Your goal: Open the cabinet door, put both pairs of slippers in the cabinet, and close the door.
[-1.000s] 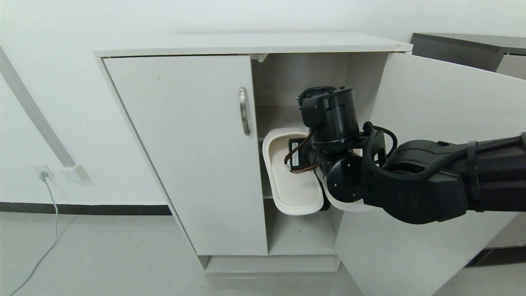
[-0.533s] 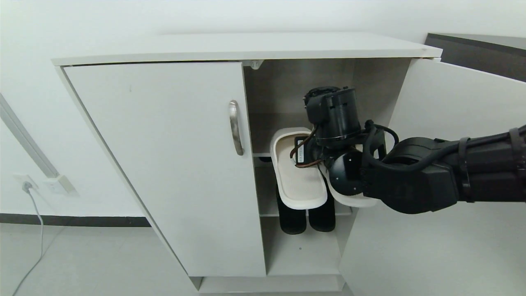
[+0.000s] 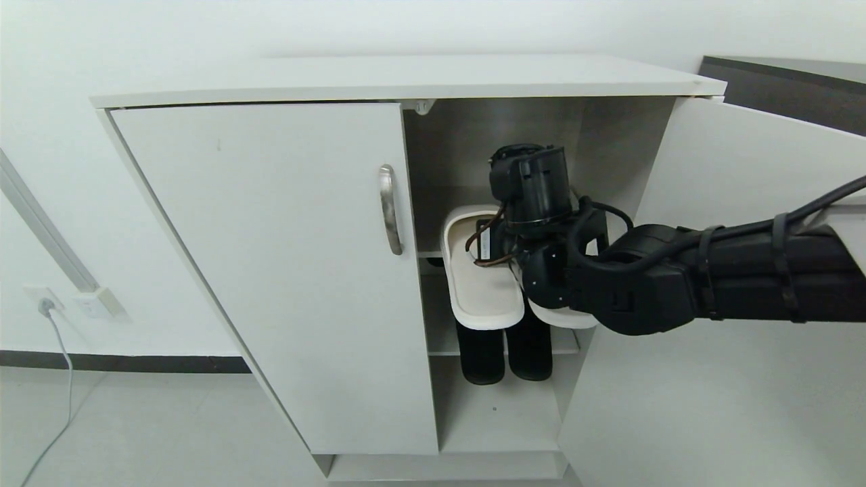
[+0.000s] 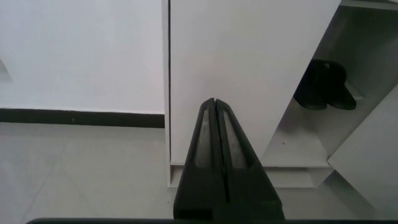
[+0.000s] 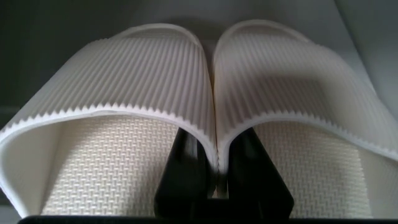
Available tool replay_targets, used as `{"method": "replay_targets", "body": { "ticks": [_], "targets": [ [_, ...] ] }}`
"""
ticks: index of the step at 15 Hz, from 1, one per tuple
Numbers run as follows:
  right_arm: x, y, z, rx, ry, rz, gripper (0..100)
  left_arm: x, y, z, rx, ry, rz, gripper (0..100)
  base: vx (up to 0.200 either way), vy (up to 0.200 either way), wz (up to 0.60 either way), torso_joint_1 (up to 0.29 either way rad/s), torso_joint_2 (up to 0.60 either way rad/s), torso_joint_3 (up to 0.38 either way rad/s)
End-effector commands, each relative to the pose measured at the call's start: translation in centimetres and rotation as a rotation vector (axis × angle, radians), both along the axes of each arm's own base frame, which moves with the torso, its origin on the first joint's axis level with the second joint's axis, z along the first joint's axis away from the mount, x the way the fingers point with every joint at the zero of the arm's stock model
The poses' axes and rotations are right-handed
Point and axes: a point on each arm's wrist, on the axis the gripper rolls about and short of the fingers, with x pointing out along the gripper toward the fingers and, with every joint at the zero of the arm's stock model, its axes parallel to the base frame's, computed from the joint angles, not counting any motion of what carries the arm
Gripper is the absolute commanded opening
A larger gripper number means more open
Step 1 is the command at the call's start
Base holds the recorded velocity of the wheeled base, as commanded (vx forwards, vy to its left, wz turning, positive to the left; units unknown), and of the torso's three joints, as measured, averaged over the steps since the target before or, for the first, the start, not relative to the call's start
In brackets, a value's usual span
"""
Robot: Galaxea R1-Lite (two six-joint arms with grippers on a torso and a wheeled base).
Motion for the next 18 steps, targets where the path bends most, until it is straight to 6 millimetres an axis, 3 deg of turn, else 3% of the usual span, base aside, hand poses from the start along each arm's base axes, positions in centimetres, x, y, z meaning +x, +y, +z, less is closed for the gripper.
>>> {"method": "replay_targets", "body": {
  "ticks": [1,11,18],
  "targets": [
    [1.6,0.1,-0.5,-0.009,-0.004,-0.019,0,0.0,0.0,0.0,-0.001,0.001,0.002,0,0.0,0.0,0.0,0.0,0.0,0.0],
    [3.6,-1.0,1.9,0.002,0.011,0.01,0,0.0,0.0,0.0,-0.002,0.001,0.003,0,0.0,0.0,0.0,0.0,0.0,0.0],
    [5.5,-0.8,1.9,0.017,-0.006,-0.013,0,0.0,0.0,0.0,-0.002,0.001,0.003,0,0.0,0.0,0.0,0.0,0.0,0.0]
  ]
}}
